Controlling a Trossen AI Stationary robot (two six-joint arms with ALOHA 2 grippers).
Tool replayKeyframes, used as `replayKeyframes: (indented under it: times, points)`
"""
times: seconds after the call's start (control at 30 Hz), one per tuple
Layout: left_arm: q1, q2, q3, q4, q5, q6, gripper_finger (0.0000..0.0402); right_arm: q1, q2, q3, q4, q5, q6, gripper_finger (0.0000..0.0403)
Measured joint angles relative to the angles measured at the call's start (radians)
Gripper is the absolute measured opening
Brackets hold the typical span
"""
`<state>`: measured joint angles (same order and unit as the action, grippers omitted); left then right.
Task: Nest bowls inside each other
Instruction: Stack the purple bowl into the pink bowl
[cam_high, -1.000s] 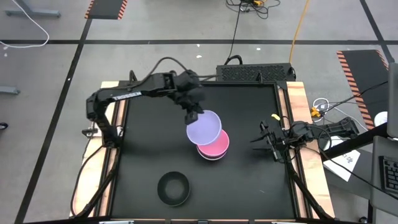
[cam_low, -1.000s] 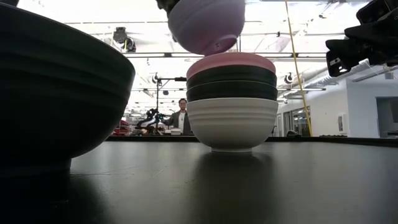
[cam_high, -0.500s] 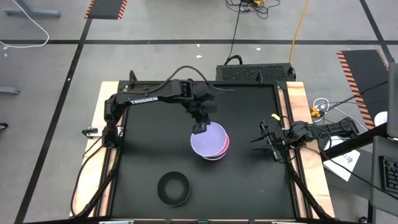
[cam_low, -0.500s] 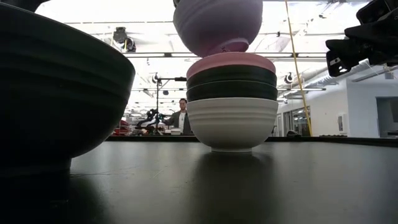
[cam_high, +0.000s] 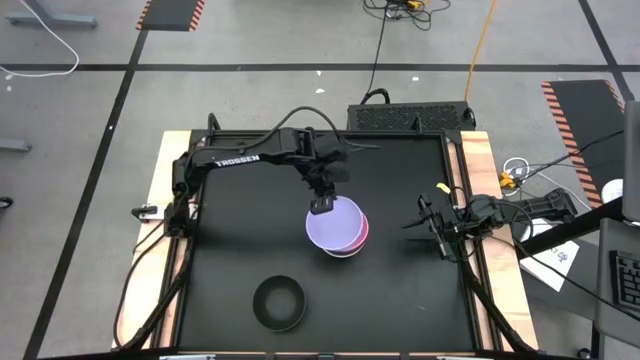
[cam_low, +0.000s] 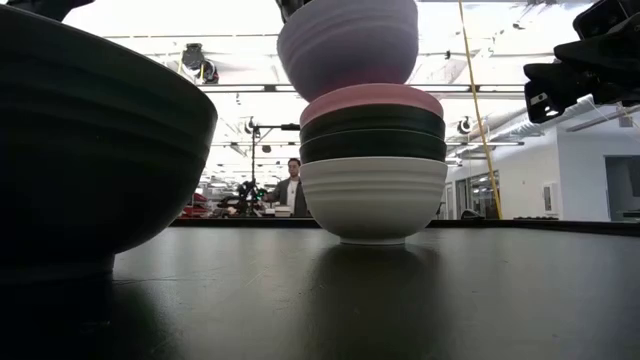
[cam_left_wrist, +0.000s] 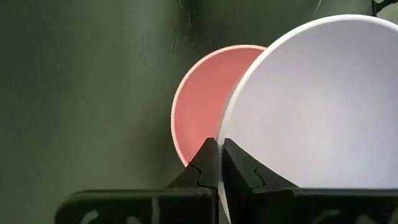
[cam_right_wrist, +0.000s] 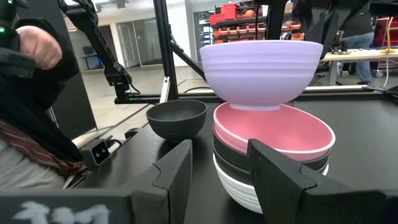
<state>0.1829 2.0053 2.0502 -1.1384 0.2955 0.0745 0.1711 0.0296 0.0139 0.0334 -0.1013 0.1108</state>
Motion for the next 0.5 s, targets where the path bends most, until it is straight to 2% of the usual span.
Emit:
replayKeyframes:
  times: [0.5]
  points:
    - [0.017, 0.041, -0.001, 0.02, -0.005, 0.003, 0.0004, 0.0, 0.0, 0.0, 0.0, 0.0, -0.001, 0.0146]
